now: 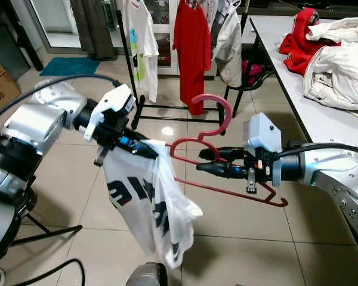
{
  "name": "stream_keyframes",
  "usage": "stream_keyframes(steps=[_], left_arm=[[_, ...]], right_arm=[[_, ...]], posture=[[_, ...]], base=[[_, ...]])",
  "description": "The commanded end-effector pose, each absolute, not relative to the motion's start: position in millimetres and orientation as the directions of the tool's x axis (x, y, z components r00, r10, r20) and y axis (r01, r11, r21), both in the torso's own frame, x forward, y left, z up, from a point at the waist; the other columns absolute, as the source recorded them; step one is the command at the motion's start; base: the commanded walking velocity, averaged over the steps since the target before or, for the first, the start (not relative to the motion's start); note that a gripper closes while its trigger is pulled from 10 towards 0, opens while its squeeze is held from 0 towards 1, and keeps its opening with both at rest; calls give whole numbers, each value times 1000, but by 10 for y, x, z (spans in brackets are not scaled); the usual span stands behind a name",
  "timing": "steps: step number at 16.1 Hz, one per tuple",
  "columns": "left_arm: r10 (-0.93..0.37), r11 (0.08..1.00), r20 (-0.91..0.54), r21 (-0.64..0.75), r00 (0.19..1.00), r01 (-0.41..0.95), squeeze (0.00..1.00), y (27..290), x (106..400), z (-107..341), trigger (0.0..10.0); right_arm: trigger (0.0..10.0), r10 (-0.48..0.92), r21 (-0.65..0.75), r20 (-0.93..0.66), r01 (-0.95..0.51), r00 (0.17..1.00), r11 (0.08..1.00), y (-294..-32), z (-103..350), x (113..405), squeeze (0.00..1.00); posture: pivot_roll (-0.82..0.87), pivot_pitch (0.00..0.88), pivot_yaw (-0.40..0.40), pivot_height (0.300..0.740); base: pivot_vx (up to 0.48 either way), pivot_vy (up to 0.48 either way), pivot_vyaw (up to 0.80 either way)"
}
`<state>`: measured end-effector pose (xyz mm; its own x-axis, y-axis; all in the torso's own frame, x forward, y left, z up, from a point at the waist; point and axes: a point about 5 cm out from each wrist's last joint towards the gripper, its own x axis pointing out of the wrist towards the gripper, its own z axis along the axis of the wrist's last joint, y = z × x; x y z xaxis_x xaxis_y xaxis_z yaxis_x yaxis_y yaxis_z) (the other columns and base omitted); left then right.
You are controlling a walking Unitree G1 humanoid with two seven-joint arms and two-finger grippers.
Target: Hang hanger
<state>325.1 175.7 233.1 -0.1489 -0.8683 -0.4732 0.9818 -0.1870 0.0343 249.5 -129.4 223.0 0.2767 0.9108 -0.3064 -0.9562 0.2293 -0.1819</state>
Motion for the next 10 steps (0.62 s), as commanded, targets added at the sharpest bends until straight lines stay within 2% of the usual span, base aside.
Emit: stream_keyframes(steps=[1,4,5,6,7,8,9,10], left_arm=[[-889,-189,-434,62,-144,980,0,1767,3235,2430,0],[-904,-165,-406,47,-132,985,0,1797,3237,2409,0],[-915,-124,-392,55,-92,991,0,1848,3270,2385,0],[-918,-105,-389,63,-73,992,0,1870,3285,2375,0],[-918,-105,-389,63,-73,992,0,1870,3285,2375,0],[-922,-67,-385,72,-34,995,0,1900,3313,2361,0],[-914,12,-400,117,58,993,0,1943,3372,2333,0],[-903,185,-355,187,242,965,0,1971,3496,2349,0]], right_arm=[[10000,916,-198,-278,-950,289,240,-1295,2279,2492,1000],[10000,912,-199,-267,-944,312,265,-1311,2274,2513,1000],[10000,895,-226,-236,-917,378,328,-1345,2295,2570,1000],[10000,884,-241,-219,-901,413,361,-1364,2309,2600,1000],[10000,884,-241,-219,-901,413,361,-1364,2309,2600,1000],[10000,868,-249,-196,-879,457,406,-1389,2328,2642,1000],[10000,810,-242,-88,-801,580,548,-1489,2419,2766,1000],[10000,750,-130,101,-739,653,661,-1587,2526,2789,1000]], posture=[[66,40,66,740],[67,43,65,740],[70,46,63,740],[71,47,62,740],[71,47,62,740],[72,47,61,740],[72,49,60,740],[69,49,67,740]], base=[[0,0,0],[0,0,0],[0,0,0],[0,0,0],[0,0,0],[0,0,0],[0,0,0],[0,0,0]])
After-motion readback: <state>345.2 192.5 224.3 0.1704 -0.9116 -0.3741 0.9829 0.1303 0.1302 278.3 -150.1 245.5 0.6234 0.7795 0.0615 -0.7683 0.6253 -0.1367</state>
